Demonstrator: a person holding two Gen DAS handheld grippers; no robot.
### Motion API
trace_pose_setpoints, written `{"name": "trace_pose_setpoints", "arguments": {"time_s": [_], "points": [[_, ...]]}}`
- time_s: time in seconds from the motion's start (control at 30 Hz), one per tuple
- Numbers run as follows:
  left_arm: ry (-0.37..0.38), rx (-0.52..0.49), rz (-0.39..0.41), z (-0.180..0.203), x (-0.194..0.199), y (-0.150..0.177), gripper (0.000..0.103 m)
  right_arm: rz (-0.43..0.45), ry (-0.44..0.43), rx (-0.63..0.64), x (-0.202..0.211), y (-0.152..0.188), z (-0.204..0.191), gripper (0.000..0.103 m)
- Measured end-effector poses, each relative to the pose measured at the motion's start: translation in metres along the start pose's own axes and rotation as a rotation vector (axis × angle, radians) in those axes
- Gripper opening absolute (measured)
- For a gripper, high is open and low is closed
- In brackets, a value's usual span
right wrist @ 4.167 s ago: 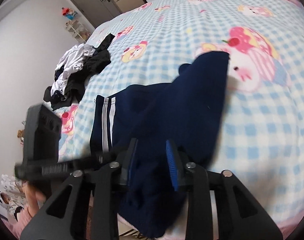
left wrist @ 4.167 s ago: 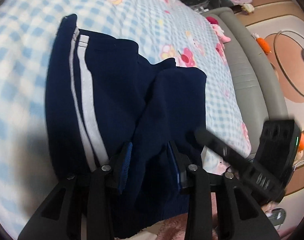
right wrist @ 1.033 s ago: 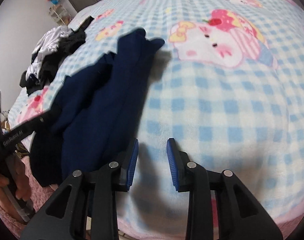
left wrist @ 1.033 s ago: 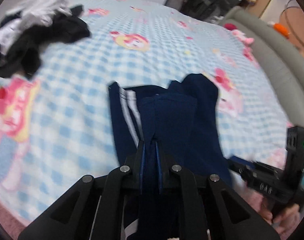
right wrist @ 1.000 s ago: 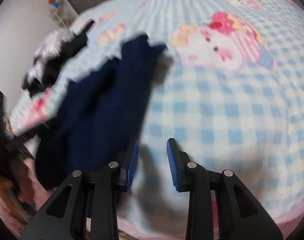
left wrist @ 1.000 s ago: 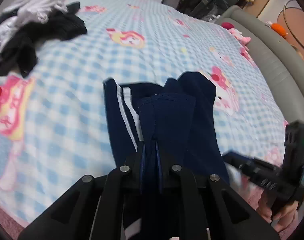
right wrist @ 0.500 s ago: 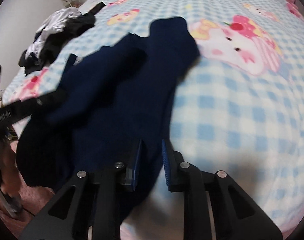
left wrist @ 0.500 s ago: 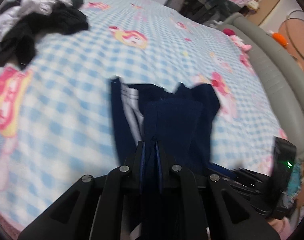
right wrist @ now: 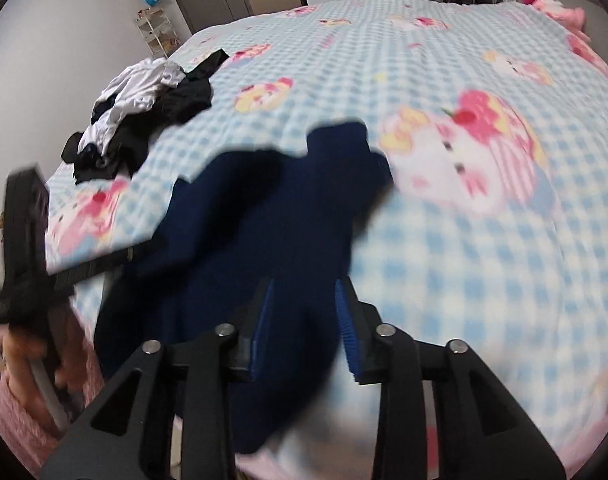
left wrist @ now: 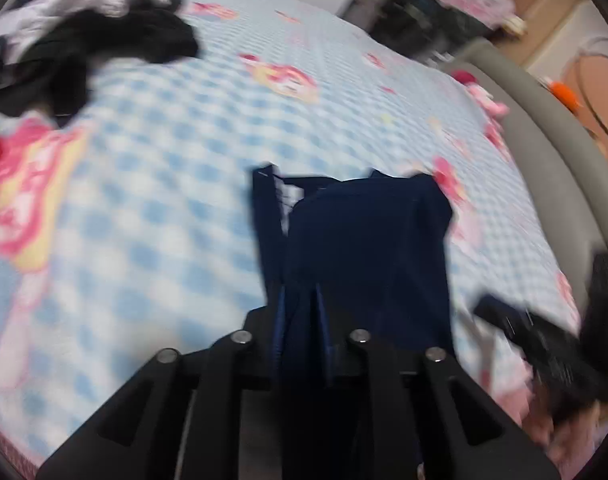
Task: Fold clothes
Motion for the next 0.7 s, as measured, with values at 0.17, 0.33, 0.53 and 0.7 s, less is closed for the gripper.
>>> {"name": "trace_pose_setpoints", "arguments": {"time_s": [0.17, 0.33, 0.53, 0.7], "points": [[-0.019, -0.016, 0.026, 0.008, 0.002, -0.008, 0.023, -0.127, 0.069, 0.021, -0.048, -0.026, 0.007, 0.056], [-0.12, -0.006, 0.104, -0.001, 0.019, -0.007, 0.023, -0.154, 0.109, 0.039, -0.06, -0.003, 0.012, 0.041], [-0.012, -0.049, 0.004, -0.001, 0.007, 0.001, 0.025, -0.122, 0.213, 0.046, -0.038, 0.005, 0.028, 0.031], [0.022, 0.028, -0.036, -0.014, 0.012, 0.016, 0.039, -0.041, 0.15, 0.024, 0.007, 0.014, 0.012, 0.035]]}}
Point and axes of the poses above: each gripper's, at about its wrist camera, not at the fingertips, and x roughly against the way its jaws point, z to its right, y to its underside, the point moved 2 cm from there along -x, roughly the way its jaws point, and after that the axes turned 10 degrees about -y, right-handed, at the moved point
